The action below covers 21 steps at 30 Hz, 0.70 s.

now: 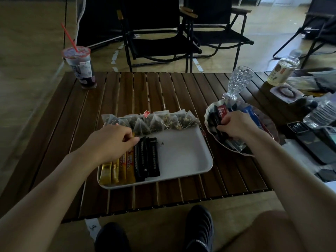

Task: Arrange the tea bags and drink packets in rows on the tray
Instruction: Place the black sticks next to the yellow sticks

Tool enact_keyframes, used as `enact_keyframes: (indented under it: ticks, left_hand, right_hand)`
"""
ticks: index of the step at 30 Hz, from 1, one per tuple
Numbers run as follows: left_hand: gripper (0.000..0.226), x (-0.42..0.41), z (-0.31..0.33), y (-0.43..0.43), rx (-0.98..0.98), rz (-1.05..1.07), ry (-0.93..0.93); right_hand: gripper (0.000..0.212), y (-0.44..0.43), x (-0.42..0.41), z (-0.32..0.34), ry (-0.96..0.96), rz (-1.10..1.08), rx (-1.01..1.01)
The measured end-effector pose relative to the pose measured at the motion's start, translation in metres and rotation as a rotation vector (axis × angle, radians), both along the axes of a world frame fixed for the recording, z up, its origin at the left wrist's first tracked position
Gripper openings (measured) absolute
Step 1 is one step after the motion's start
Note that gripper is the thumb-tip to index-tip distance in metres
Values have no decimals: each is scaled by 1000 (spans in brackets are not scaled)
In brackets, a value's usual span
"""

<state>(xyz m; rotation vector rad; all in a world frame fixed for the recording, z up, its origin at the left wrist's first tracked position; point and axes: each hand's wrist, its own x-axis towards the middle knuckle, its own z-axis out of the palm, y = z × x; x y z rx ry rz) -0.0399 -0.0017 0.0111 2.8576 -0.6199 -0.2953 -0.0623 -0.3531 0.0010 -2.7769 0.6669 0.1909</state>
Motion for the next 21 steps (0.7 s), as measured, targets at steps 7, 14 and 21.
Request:
enact_keyframes:
  ticks: [7, 14, 21]
  left_hand:
    - [30, 2, -5, 0, 9, -8, 18]
    - [26, 4, -5, 4, 1, -24, 48]
    - [27, 4, -7, 11, -12, -16, 56]
  right_hand:
    - [59, -3, 12, -13, 23, -70, -94]
    - [49, -3, 16, -14, 107, -101, -69]
    - [44, -4, 11, -7, 191, -154, 117]
